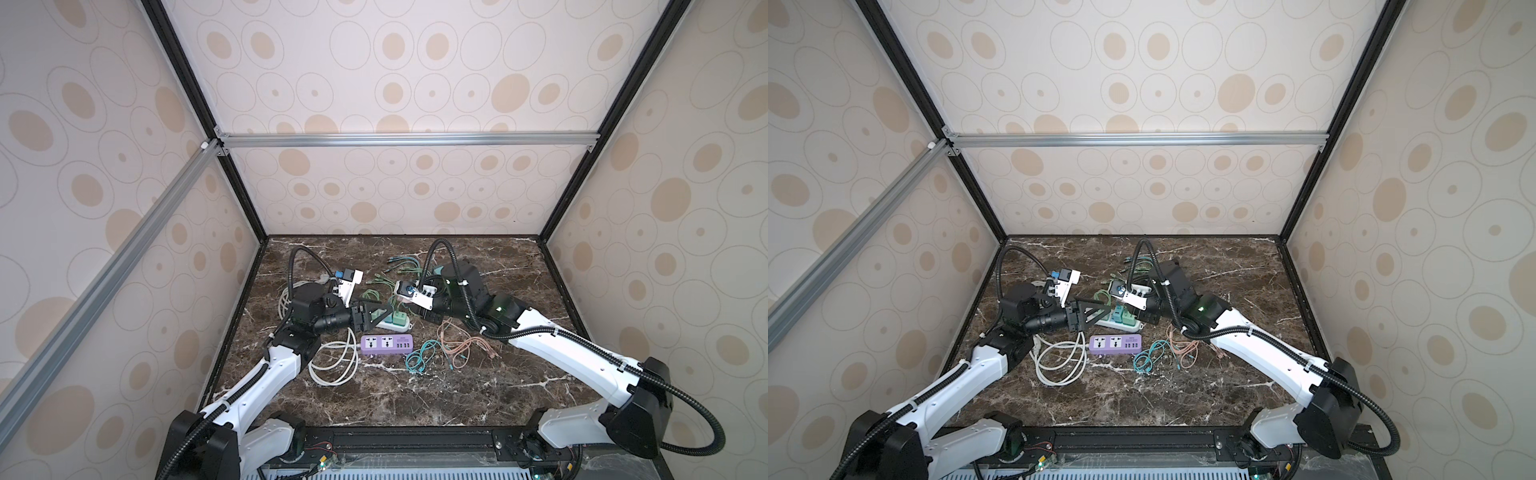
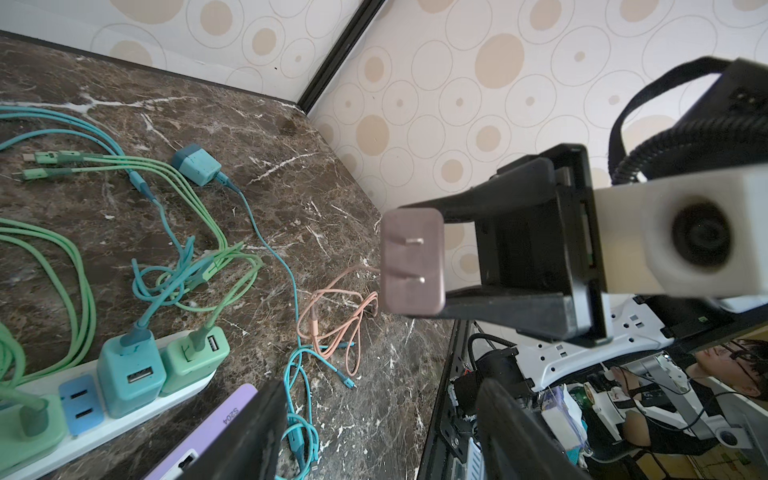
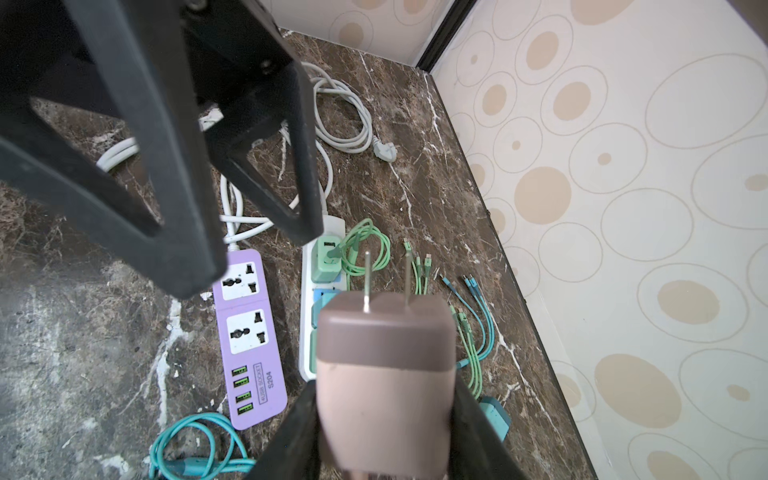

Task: Insert the plug
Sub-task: 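Lift the pink charger toward the left gripper while the left gripper advances, then close the left gripper on the pink charger held by the right gripper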

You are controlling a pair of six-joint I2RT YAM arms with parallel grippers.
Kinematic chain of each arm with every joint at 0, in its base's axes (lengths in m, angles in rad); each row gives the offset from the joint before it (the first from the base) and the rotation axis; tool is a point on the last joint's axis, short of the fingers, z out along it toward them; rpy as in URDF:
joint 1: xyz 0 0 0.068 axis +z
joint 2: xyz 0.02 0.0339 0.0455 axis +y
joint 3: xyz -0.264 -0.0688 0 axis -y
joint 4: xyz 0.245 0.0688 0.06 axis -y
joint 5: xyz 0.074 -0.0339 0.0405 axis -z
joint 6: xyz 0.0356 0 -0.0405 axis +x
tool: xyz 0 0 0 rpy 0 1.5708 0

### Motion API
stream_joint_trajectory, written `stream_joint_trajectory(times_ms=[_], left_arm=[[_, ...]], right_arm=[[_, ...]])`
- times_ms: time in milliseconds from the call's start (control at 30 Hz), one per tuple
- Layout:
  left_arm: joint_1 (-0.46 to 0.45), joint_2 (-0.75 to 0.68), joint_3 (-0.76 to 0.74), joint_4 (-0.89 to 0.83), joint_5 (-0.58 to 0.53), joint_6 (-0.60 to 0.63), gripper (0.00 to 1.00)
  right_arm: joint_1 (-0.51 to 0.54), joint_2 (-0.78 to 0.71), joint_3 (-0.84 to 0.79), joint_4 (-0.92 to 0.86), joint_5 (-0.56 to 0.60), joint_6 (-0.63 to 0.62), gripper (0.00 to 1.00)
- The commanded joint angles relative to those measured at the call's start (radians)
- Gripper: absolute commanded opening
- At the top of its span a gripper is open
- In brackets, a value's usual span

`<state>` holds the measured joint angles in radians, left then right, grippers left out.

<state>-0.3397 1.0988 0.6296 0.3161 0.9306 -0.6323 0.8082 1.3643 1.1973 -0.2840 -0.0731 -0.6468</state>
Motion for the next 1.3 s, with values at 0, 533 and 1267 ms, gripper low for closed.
stream_joint_trajectory(times_ms=[0,533,1267], left_arm=[[-0.006,0.004,0.054,0.012,0.003,0.025,0.7],[-0.012,0.024,0.055,0.015,0.023,0.025,0.55],[-0.013,0.026,0.064,0.0,0.025,0.031,0.42]], right_arm=[[0.026,0.018,0.039,0.021,0.007,-0.028,0.25],[0.08,0.075,0.07,0.018,0.042,-0.073,0.25],[0.108,0.085,0.057,0.024,0.073,-0.097,0.26]])
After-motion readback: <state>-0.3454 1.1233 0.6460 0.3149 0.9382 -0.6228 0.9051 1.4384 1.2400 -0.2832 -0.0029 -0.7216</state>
